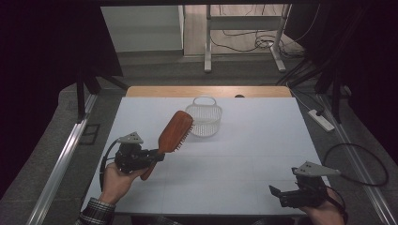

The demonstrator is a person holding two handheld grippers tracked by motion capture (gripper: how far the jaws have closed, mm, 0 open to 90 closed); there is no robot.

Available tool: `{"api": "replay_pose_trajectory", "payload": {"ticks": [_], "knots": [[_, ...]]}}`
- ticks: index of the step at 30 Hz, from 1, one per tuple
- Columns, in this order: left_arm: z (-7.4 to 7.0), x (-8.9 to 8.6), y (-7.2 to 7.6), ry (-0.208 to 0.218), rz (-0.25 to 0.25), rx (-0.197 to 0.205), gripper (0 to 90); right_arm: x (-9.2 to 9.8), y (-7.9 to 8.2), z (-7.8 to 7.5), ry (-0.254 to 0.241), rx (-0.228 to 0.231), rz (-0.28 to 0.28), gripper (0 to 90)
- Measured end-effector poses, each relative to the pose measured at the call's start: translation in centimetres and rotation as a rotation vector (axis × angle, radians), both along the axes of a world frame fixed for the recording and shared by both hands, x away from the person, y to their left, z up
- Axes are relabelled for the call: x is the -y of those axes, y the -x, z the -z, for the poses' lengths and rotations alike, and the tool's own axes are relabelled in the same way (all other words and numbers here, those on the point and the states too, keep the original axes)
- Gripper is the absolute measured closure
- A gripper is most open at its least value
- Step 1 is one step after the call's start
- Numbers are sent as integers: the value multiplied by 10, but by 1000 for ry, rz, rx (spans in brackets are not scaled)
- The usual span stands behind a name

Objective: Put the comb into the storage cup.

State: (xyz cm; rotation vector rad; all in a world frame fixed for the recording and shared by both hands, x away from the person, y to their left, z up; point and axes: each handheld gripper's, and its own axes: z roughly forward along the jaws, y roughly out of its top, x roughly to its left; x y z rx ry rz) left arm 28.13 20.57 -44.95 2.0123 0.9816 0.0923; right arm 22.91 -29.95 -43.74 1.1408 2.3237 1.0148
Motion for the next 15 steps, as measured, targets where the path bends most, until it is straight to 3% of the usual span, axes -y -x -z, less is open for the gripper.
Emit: {"api": "replay_pose_trajectory", "payload": {"ticks": [3,8,15], "knots": [[-2,3,0,-4,3,16,723,-1,-1,-2,-10,2,-14,0],[-5,12,0,-28,20,46,723,-5,-6,-8,-72,-14,-38,0],[-7,24,0,-68,41,79,723,-13,-16,-19,-130,15,-76,0]]}}
